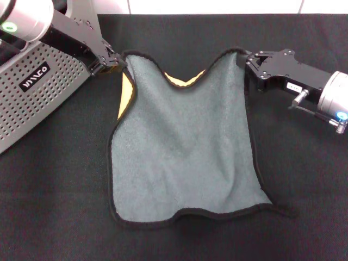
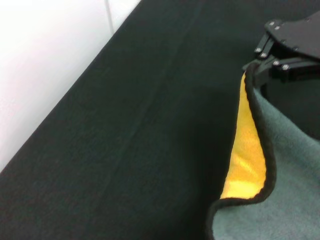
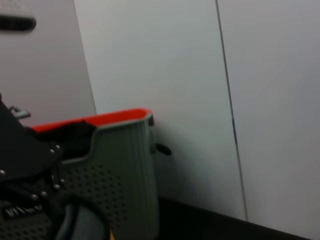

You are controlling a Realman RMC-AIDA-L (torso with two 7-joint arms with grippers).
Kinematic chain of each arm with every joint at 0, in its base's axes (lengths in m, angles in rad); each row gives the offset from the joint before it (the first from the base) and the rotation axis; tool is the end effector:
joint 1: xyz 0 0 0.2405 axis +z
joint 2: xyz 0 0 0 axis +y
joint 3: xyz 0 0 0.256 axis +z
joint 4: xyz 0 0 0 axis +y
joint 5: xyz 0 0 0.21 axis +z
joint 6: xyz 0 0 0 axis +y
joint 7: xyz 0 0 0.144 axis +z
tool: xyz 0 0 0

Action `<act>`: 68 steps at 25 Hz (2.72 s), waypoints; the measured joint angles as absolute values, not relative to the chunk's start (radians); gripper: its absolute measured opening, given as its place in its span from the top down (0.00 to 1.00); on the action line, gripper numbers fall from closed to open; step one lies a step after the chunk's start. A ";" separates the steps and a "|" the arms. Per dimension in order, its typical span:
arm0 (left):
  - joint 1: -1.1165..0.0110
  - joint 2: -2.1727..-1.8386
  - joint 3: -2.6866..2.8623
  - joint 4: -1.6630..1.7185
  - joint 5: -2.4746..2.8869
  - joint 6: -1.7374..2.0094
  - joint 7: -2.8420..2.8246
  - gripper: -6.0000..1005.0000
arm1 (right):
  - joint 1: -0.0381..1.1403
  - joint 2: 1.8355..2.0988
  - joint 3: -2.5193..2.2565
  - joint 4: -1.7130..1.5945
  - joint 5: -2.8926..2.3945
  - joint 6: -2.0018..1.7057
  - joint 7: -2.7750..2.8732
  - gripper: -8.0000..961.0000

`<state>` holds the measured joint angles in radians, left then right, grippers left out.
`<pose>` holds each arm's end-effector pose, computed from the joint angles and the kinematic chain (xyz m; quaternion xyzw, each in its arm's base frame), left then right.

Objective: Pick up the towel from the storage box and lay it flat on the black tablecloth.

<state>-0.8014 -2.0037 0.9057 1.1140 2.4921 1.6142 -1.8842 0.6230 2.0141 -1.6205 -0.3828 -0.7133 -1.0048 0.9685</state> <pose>-0.1739 0.4064 0.0643 -0.9756 -0.1376 0.0716 0.1553 0.2172 0.3880 -0.0493 -0.8863 0.1921 0.3198 0.2743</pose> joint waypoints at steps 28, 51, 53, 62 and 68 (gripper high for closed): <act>-0.800 -2.088 0.991 1.011 2.665 1.309 -1.928 0.98 | 0.666 2.017 -1.623 -0.379 -0.724 -0.776 0.934 0.87; -0.790 -2.091 1.007 0.984 2.663 1.242 -1.954 0.97 | 0.678 2.020 -1.632 -0.374 -0.770 -0.751 0.937 0.86; -0.789 -2.091 1.012 0.981 2.665 1.243 -1.969 0.96 | 0.681 2.021 -1.660 -0.380 -0.773 -0.759 0.938 0.86; -0.731 -2.092 1.032 1.066 2.643 1.241 -1.997 0.94 | 0.660 2.021 -1.644 -0.409 -0.759 -0.744 0.947 0.85; -0.691 -2.091 1.035 1.133 2.550 1.299 -1.977 0.67 | 0.605 2.014 -1.639 -0.477 -0.765 -0.756 0.947 0.58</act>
